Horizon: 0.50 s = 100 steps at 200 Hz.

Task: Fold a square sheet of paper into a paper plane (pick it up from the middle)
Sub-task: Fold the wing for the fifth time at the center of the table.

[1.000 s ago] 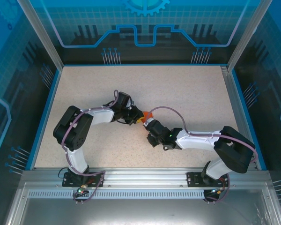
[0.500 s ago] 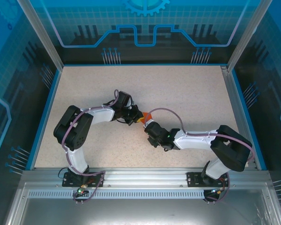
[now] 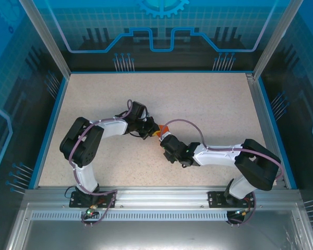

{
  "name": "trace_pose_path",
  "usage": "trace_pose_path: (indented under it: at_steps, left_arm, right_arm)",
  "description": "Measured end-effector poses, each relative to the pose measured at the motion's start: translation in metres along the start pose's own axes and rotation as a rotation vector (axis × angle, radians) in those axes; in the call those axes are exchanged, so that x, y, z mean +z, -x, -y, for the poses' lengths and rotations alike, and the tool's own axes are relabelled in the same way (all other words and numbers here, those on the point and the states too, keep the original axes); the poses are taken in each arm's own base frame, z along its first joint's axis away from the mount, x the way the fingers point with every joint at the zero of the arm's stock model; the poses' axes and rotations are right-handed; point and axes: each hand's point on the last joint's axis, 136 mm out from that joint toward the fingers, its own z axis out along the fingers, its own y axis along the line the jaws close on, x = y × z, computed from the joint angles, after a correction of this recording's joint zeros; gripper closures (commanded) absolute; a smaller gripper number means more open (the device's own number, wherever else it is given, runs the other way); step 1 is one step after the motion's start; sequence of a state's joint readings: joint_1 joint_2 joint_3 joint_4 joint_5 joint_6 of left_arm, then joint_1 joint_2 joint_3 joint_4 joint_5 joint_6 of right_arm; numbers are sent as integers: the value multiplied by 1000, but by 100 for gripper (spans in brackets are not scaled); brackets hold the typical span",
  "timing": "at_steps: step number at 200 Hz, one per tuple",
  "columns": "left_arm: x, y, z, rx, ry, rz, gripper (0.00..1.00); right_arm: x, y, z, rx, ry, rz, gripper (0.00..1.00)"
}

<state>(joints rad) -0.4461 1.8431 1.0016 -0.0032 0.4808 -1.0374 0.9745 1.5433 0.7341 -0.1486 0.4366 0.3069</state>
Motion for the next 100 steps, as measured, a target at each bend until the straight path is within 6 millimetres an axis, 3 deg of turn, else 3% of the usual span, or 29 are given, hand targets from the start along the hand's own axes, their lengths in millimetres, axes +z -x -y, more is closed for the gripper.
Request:
trace_pose_path:
  at_steps: [62, 100]
  left_arm:
    - [1, -1, -1, -2, 0, -7, 99]
    - [1, -1, -1, -2, 0, -8, 99]
  right_arm:
    - [0, 1, -4, 36, 31, -2, 80]
    - [1, 4, -3, 67, 45, 6, 90]
